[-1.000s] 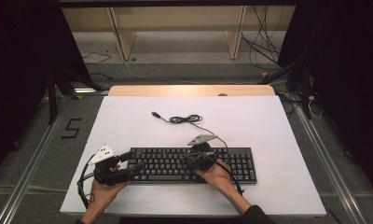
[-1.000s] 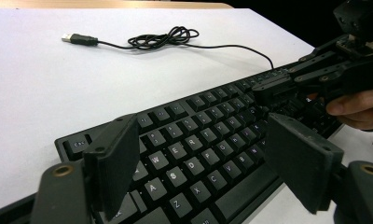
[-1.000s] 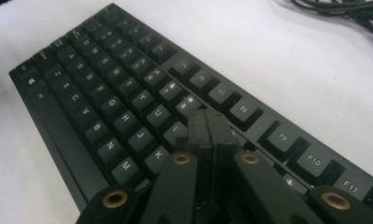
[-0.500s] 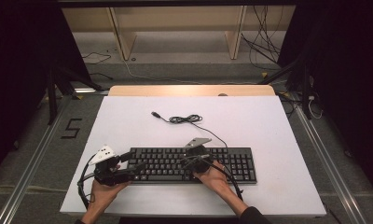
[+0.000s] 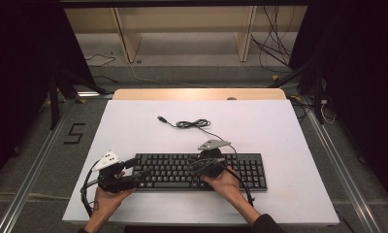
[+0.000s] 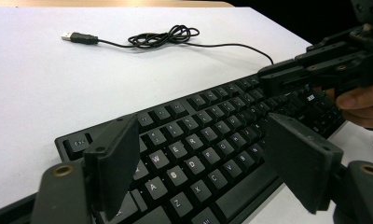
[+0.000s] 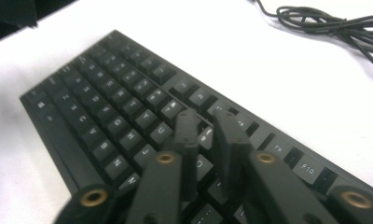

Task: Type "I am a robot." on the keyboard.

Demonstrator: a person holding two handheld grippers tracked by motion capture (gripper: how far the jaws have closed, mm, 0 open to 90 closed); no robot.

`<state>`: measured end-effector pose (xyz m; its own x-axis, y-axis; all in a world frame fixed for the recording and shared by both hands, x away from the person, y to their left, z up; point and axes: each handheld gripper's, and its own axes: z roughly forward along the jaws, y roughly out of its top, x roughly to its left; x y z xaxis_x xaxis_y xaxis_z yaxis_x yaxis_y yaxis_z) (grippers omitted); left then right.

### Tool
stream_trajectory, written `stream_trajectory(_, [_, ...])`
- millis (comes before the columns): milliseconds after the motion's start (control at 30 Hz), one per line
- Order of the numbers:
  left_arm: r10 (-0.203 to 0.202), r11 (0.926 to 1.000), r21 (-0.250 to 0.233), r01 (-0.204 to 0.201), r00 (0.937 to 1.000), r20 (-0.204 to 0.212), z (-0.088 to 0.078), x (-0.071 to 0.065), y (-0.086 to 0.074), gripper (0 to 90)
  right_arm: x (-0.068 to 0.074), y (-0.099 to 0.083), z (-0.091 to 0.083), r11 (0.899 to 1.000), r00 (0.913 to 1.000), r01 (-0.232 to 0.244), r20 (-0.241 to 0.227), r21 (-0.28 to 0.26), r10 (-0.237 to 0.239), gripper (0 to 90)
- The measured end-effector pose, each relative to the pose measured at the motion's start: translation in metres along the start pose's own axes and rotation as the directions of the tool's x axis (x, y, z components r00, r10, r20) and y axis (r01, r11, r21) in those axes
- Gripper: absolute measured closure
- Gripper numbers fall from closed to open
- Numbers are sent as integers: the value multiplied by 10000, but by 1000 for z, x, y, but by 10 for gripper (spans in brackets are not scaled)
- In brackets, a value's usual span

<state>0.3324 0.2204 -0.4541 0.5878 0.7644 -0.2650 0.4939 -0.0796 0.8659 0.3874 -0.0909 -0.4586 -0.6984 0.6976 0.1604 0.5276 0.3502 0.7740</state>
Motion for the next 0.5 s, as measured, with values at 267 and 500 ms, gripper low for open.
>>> stream_trajectory(267, [28, 9999, 110, -28, 10000, 6, 3, -1, 0, 280, 1, -1, -16, 9982, 9996, -17, -294, -596, -1, 544])
stream_trajectory(500, [67, 9997, 221, -68, 10000, 37, 6, -2, 0, 281, -1, -11, -40, 9921, 9996, 107, -261, -1252, -141, 398])
